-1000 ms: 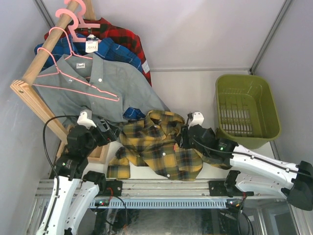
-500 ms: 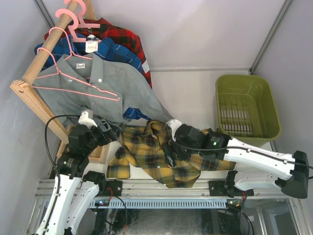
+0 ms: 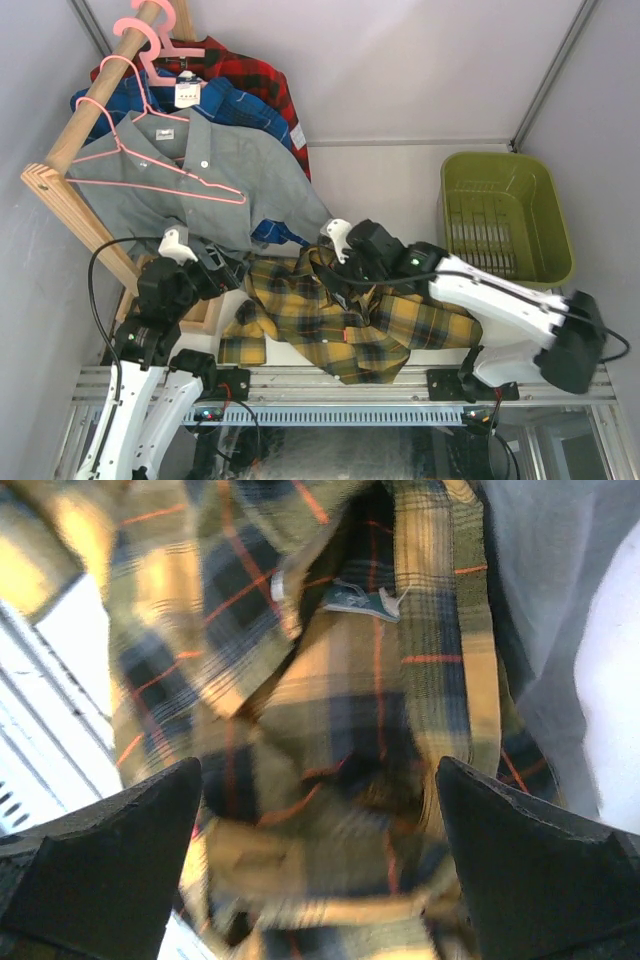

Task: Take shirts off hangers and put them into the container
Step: Pick up the shirt from the center of the board.

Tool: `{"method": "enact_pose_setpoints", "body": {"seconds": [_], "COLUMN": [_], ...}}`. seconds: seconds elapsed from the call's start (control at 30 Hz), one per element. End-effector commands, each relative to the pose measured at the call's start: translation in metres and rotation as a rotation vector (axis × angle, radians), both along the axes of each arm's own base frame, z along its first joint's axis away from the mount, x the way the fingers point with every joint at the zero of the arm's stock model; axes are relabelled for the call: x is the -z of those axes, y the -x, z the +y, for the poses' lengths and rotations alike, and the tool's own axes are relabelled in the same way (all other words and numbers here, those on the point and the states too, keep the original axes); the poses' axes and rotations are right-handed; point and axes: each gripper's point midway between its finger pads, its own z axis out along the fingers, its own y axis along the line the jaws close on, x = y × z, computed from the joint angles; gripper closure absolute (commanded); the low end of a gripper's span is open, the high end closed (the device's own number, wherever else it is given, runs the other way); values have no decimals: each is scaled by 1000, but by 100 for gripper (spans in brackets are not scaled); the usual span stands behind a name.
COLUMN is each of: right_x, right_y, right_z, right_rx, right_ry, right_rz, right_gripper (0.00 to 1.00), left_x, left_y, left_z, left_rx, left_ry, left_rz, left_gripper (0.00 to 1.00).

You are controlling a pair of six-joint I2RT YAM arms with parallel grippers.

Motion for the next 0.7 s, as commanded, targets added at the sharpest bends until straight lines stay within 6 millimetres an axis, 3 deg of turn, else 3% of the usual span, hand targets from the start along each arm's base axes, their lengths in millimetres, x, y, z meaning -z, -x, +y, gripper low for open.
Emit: {"method": "enact_pose_setpoints", "body": {"seconds": [0.0,0.03,0.13,0.33,0.43,0.57,0.67], "right_x": [44,56,83,119,132,166,198], "right_y": [-24,-23,12,60,67,69,69], "right_z": [19,19,29,27,21,7,-4], "right_rx": [-65,-70,-194,-242,-190,-78,12], "right_ry": [2,28,77,261,301,415,509], "right_rz": [138,186,325,303,285,302,303], "right_gripper": [1,2,13,8,4,0,7], "left_x": [-15,-14,-11,-12,-14,-12,-13], "left_y": [3,4,8,8,6,4,3], "left_z": [2,3,5,5,5,4,3], "left_rx": [-12,-13,-21,-24,-25,-19,-15], "left_ry": [10,8,2,10,11,9,8], "left_rz": [-38,-35,-30,-30,-34,-27,-27], "left_gripper": [5,4,4,4,4,5,5]}}
